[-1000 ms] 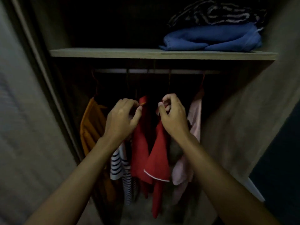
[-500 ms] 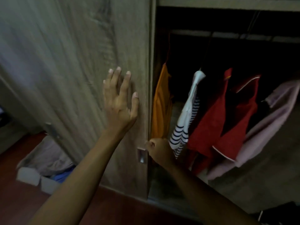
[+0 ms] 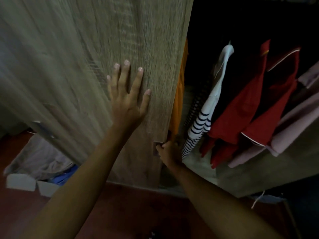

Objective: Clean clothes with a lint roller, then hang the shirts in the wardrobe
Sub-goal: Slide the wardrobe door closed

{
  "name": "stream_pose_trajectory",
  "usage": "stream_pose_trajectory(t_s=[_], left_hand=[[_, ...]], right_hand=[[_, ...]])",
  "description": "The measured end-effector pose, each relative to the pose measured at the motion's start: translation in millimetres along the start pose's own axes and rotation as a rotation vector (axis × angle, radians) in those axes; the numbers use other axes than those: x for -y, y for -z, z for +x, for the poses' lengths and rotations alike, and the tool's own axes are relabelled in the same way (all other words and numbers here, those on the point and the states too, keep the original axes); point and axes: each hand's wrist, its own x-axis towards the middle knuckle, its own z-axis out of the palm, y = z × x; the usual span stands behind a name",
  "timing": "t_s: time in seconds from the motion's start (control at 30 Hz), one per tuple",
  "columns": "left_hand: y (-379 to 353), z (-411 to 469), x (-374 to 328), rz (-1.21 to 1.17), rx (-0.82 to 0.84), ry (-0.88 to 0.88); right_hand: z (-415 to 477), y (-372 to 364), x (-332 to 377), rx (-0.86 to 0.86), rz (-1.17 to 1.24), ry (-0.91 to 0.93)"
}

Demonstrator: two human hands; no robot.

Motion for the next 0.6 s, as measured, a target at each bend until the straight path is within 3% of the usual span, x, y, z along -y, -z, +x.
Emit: stream_pose_trajectory(t_s=[0.27,0.6], left_hand=[[-11,-2,-16,0.009,-0.019,-0.024],[-33,0,-86,-0.009,-0.018,-0.04]], right_hand=[[-2,17,-18,0.022,0.03,-0.006],[-13,83,-84,0.011,0.111,-0.083]])
